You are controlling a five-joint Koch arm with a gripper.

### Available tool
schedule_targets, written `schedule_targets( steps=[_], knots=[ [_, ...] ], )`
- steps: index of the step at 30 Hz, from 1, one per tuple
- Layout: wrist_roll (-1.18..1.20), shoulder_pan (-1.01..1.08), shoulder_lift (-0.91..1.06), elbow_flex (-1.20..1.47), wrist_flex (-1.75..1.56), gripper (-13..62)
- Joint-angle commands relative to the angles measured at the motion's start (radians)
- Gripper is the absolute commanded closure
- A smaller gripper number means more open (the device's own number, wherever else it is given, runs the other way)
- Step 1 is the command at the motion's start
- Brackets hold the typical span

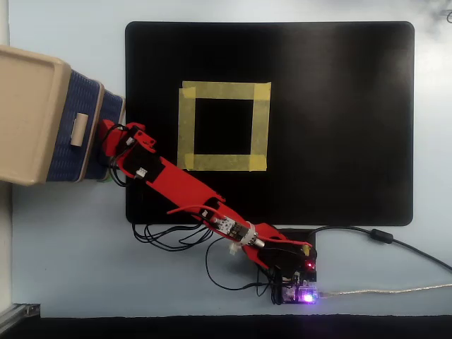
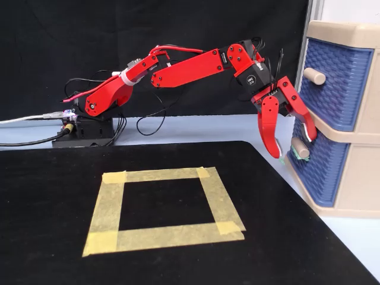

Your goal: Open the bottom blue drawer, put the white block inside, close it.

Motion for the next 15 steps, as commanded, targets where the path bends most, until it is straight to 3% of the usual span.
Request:
schedule_targets(
  steps=[1, 3, 5, 12, 15],
  knots=[
    [-0.018, 0.078, 0.21, -0.072, 0.35, 15.2],
    [0.054, 0.172, 0.393, -0.057, 0.68, 15.3],
    [0.195, 0.262, 0.528, 0.041, 0.678, 15.5],
    [0.845, 0.591, 1.015, 1.054, 0.643, 15.6],
    [0.933, 0.773, 1.143, 1.496, 0.58, 15.6]
  ],
)
